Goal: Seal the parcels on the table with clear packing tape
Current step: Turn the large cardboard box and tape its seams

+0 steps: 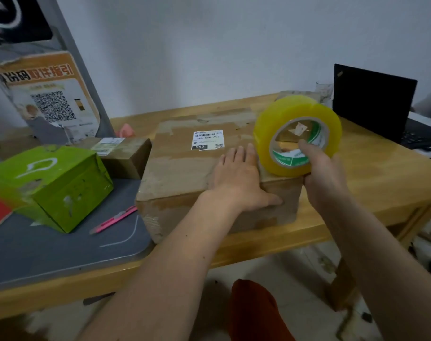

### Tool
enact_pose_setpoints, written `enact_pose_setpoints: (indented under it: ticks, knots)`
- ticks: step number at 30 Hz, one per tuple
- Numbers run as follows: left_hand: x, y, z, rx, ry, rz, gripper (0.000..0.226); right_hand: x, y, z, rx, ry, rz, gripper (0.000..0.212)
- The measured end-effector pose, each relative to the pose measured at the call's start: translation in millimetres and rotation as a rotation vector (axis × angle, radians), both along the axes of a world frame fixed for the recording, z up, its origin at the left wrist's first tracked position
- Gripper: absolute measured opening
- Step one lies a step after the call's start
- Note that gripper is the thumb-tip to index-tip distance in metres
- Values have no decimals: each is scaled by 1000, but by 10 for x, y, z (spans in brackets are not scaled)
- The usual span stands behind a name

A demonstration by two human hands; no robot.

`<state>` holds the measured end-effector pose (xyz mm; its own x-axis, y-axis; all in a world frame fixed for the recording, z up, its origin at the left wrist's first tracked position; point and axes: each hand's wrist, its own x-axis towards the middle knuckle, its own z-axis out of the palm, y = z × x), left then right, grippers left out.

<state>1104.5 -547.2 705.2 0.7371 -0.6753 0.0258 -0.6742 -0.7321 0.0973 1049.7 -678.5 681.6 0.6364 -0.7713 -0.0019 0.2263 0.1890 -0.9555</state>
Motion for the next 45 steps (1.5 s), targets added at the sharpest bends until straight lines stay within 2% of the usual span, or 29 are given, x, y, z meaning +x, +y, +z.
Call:
enact_pose_setpoints:
  ticks: [1, 3, 4, 8, 11, 13, 16, 18, 22, 26, 29, 31, 33, 35, 37, 42, 45]
  knots:
    - [2, -1, -14, -16, 5, 8, 126, -3, -48, -4, -42, 16, 29, 71]
    - [9, 5, -38, -46, 5, 29, 130, -14, -202, 34, -88, -25, 65, 33]
    - [12, 11, -48, -55, 5, 37, 132, -29, -301, 38, -77, -49, 67, 24]
    - [9, 4, -59, -38, 0, 51, 132, -156, -597, -145, 93, -134, 128, 54]
    - [-9, -12, -29, 8, -3, 51, 127, -165, -638, -263, 173, -158, 153, 22]
    - [-10, -37, 10, 63, 4, 50, 126, -156, -648, -279, 175, -162, 160, 14]
    - [-64, -172, 68, 109, -44, 21, 130, -135, -678, -306, 179, -140, 151, 28]
    - [-143, -294, 48, 57, -82, -70, 129, -128, -714, -321, 164, -134, 177, 38]
    - [-120, -375, -66, -24, -52, -119, 115, -124, -812, -380, 93, -95, 220, 35]
    - [-89, -364, -74, 11, -51, -117, 91, -158, -790, -638, 285, 14, 269, 46]
    - [-90, -275, 14, 14, 67, -166, 79, -189, -751, -669, 341, 13, 283, 45]
    - [9, -54, 111, -91, 111, -87, 79, -216, -754, -628, 363, 3, 256, 42]
    - [185, 279, 173, -178, 79, 130, 84, -231, -726, -613, 363, 9, 253, 39]
    - [336, 619, 176, -128, 76, 356, 89, -242, -658, -611, 378, 23, 242, 36]
    - [385, 856, 124, -91, 120, 488, 94, -247, -600, -610, 390, 22, 233, 39]
    - [357, 1000, 18, -185, 85, 598, 92, -345, -467, -537, 400, 28, 284, 46]
    - [400, 1040, 24, -244, 87, 610, 89, -368, -252, -445, 442, -29, 409, 43]
